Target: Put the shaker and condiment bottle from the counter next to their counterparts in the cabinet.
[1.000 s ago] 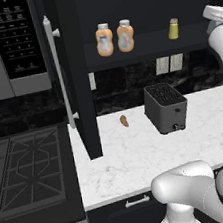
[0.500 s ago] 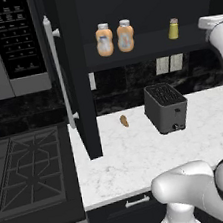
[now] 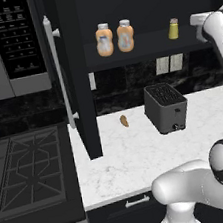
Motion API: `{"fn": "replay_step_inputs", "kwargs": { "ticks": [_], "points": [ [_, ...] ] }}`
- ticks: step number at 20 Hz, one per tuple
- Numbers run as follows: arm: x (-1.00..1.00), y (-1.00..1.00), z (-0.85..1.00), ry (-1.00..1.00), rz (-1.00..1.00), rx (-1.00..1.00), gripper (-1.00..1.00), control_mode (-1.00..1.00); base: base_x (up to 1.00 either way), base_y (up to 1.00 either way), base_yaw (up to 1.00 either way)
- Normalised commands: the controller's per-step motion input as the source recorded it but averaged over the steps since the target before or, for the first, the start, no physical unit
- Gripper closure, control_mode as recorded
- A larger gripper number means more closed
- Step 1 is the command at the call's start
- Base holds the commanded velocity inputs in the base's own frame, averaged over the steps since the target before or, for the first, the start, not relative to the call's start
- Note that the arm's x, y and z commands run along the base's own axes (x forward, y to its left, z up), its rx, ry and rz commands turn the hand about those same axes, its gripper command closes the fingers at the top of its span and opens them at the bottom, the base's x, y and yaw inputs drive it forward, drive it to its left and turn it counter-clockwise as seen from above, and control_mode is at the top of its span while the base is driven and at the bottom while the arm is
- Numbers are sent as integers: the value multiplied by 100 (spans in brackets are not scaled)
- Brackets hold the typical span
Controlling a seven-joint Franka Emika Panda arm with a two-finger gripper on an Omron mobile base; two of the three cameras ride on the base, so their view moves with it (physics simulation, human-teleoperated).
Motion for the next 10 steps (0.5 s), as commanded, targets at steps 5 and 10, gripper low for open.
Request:
{"fn": "replay_step_inputs", "kwargs": {
  "ticks": [5,10],
  "points": [
    [35,-1,-15,-3,6,0,100,-100,0,0,0],
    [35,-9,-8,-2,0,0,100,-100,0,0,0]
  ]
}}
